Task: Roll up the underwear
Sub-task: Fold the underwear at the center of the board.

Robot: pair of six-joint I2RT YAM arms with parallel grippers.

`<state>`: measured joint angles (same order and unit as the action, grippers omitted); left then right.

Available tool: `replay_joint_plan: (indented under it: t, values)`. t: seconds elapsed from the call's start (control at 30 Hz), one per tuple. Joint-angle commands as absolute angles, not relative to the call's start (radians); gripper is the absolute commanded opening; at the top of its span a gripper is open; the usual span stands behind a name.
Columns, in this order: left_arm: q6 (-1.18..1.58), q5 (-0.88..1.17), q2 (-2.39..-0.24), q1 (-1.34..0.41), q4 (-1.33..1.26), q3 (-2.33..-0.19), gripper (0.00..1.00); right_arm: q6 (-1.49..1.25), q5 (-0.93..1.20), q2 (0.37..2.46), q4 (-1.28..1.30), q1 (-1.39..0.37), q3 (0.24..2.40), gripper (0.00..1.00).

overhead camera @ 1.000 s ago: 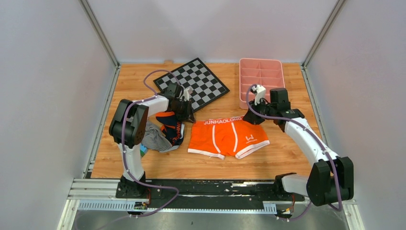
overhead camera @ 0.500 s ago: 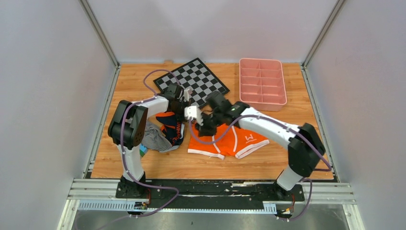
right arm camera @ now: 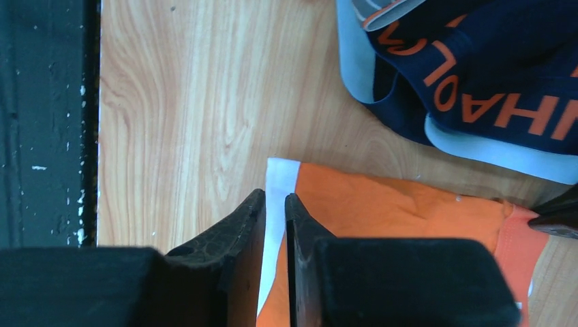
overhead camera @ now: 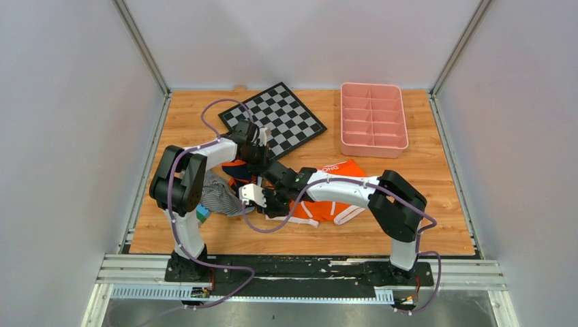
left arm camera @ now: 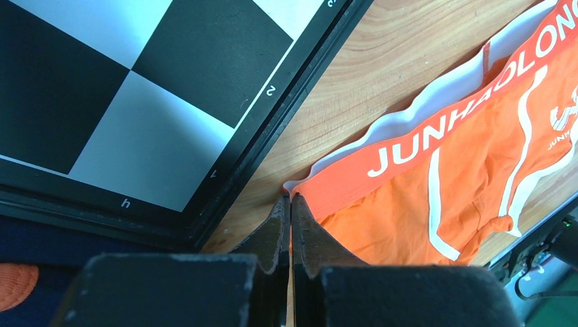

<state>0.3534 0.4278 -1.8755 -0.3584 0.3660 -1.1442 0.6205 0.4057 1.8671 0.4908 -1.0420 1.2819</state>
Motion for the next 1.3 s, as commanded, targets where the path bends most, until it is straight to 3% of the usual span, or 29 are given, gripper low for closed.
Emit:
replay_joint_plan:
  t: [0.0,0.43,0.7,0.93,1.17,1.27]
  values:
    - [0.340,0.429,-1.847,-0.351,0.359,-1.145,0.00,0.573,0.388,1.873,0.414,-1.047,1.288,0.16]
    - [0.344,0.444,-1.880,-0.338,0.365,-1.159,0.00,0.534,0.409,1.917,0.396,-1.070,1.292,0.12]
    - [0.348,0.449,-1.888,-0.333,0.363,-1.164,0.00,0.498,0.369,1.942,0.368,-1.071,1.285,0.26]
    - [0.351,0.456,-1.894,-0.333,0.363,-1.164,0.00,0.453,0.361,1.984,0.348,-1.075,1.305,0.31]
    - [0.350,0.457,-1.896,-0.332,0.365,-1.165,0.00,0.400,0.327,2.023,0.352,-1.082,1.328,0.29]
    - [0.347,0.457,-1.895,-0.330,0.370,-1.167,0.00,0.393,0.301,2.033,0.360,-1.090,1.336,0.13]
